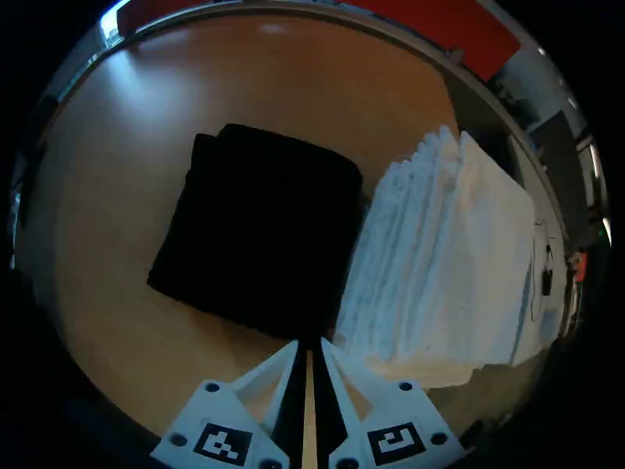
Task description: Fold towel
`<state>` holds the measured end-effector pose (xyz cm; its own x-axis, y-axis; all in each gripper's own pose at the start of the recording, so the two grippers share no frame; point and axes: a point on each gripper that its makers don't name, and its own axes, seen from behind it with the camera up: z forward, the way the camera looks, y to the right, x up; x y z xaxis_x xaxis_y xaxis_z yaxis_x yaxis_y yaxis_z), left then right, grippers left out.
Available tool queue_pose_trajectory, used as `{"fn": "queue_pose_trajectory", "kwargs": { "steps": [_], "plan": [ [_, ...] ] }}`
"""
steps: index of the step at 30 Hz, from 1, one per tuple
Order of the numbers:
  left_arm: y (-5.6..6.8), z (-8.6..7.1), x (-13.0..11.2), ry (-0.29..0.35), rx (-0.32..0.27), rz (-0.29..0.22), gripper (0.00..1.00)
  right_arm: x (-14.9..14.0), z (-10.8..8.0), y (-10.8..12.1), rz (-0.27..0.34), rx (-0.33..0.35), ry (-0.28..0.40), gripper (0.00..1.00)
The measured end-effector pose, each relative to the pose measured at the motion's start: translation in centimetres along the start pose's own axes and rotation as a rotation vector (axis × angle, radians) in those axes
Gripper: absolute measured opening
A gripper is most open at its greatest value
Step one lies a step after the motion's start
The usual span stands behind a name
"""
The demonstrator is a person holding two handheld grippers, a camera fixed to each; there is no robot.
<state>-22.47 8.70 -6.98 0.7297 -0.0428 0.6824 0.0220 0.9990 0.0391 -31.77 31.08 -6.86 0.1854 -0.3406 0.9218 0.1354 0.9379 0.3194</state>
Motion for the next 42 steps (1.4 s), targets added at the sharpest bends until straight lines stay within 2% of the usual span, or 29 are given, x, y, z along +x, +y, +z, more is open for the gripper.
{"fn": "queue_pose_trajectory", "kwargs": {
  "steps": [17,20,23,31,39,42],
  "plan": [
    [0.0,-0.4,-0.1,0.002,-0.002,0.008,0.96,-0.5,0.1,-0.1,0.011,-0.007,-0.002,0.06],
    [0.0,-0.5,-0.1,0.004,-0.002,0.009,0.96,-0.5,0.0,-0.1,0.013,-0.009,-0.001,0.09],
    [-0.1,-0.6,-0.1,0.006,-0.002,0.007,0.96,-0.6,-0.1,-0.3,0.012,-0.009,-0.001,0.2],
    [0.0,-0.5,0.0,0.012,-0.013,0.01,0.96,-0.4,-1.1,-1.2,0.018,0.003,0.018,0.67],
    [0.2,-0.3,0.4,0.016,-0.033,0.013,0.96,0.2,-2.4,-2.5,0.011,0.006,0.049,0.96],
    [0.3,-0.2,0.5,0.016,-0.042,0.013,0.96,0.7,-2.8,-3.0,0.021,0.008,0.066,0.99]
  ]
}}
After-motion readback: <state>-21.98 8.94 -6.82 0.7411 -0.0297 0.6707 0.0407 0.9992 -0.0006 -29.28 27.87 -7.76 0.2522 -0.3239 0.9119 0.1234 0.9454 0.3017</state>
